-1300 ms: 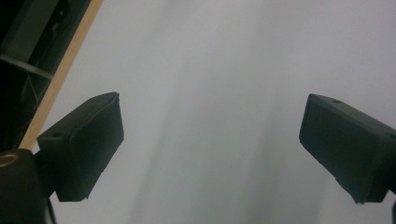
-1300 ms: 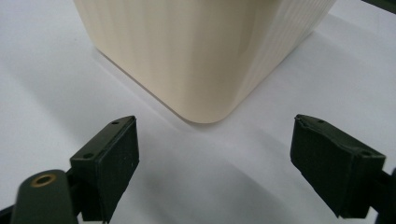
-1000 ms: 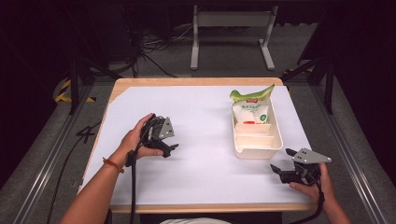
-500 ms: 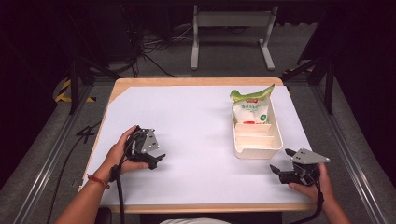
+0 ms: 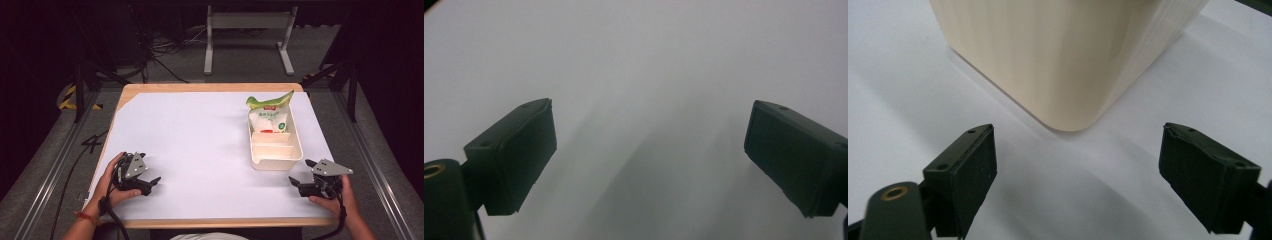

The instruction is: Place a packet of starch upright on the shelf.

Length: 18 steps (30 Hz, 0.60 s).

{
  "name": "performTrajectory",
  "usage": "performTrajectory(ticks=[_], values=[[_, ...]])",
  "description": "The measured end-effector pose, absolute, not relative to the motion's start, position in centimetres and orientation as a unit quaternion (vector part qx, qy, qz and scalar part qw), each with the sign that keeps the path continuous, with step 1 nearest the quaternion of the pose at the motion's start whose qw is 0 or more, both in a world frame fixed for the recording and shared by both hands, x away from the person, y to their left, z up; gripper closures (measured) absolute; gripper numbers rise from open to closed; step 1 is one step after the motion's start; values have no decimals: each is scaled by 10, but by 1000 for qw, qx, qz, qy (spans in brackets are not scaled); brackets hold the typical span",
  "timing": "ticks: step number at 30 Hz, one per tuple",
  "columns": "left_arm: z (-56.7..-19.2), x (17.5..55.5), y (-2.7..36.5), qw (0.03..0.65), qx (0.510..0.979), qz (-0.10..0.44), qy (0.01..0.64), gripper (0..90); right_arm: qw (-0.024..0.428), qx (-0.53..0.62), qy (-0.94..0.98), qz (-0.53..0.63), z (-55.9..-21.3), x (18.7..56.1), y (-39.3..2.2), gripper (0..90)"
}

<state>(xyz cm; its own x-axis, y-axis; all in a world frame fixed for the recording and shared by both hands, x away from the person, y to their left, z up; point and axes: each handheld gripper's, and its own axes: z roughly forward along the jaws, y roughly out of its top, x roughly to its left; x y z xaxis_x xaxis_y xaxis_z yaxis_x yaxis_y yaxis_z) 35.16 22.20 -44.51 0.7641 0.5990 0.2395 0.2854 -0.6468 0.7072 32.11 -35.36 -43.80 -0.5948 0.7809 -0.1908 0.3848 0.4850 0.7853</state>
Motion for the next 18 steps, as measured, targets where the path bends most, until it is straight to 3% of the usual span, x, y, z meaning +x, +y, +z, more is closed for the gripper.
performTrajectory(ticks=[9, 18], values=[[-453, 330, 254, 409, 820, 233, 327, 78, 275, 355, 817, 361, -437, 324, -352, 153], [-455, 326, 261, 415, 813, 224, 342, 76, 272, 345, 818, 371, -437, 331, -351, 153]])
